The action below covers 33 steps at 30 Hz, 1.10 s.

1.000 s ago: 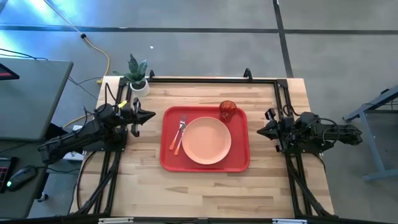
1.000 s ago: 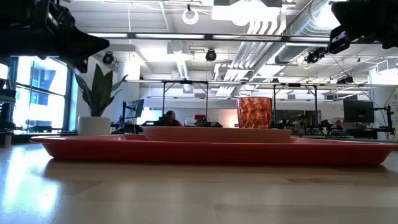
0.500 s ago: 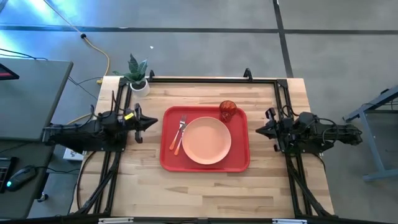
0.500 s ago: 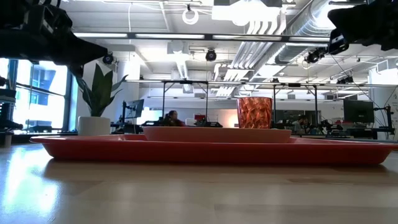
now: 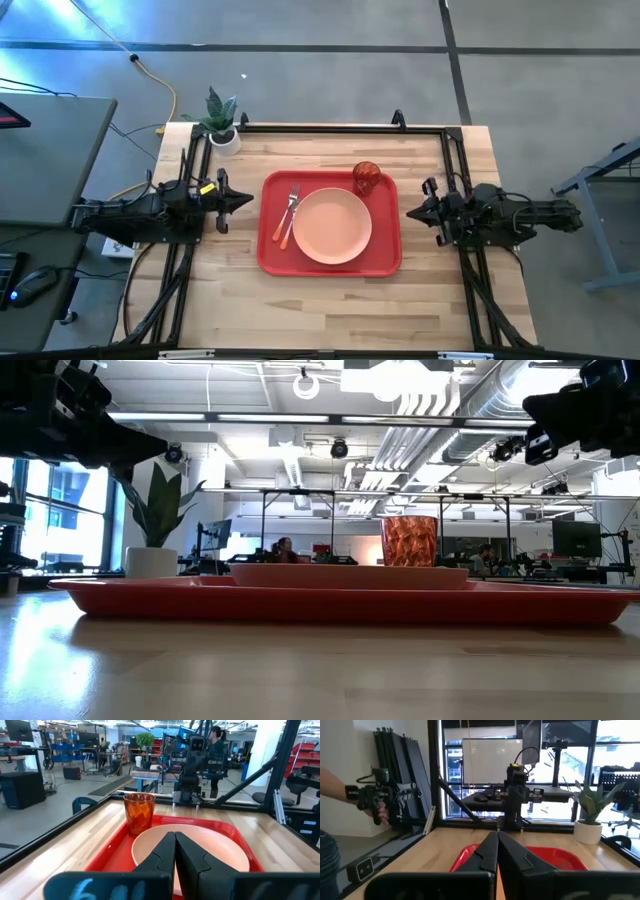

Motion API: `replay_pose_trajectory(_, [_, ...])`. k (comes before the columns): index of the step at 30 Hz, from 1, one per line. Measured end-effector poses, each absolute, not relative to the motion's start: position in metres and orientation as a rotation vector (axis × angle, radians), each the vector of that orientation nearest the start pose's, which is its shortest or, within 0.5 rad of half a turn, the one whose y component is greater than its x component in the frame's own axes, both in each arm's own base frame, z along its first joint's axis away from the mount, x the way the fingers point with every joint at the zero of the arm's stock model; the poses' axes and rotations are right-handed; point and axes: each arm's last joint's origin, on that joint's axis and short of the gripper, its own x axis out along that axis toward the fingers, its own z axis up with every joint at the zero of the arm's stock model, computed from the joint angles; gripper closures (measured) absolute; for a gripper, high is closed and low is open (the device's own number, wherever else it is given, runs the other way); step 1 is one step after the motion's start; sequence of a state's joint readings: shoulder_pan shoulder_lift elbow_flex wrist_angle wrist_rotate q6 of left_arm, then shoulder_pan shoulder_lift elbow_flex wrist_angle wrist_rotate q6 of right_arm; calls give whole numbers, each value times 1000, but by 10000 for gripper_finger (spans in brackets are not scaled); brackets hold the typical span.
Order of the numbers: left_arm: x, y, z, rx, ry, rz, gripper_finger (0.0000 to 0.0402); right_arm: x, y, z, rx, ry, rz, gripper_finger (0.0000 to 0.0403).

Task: Pick and place plate/cup/fork/spoon on tray
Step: Return to home position

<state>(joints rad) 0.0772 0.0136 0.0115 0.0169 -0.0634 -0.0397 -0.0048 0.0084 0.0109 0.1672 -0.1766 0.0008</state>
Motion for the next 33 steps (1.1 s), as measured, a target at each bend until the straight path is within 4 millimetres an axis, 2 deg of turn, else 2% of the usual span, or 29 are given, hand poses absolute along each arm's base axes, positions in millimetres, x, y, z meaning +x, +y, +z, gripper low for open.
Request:
replay_pose_trajectory(6, [98, 9, 167, -31, -9, 141, 401, 95, 5, 185, 8, -192, 182, 403])
replay_pose_trajectory(15, [98, 9, 167, -99, -12, 134, 401, 96, 4, 183, 186, -159, 178, 403])
replay_pose_trajectory(33, [98, 9, 167, -93, -12, 134, 401, 97, 4, 175, 194, -73, 171, 403])
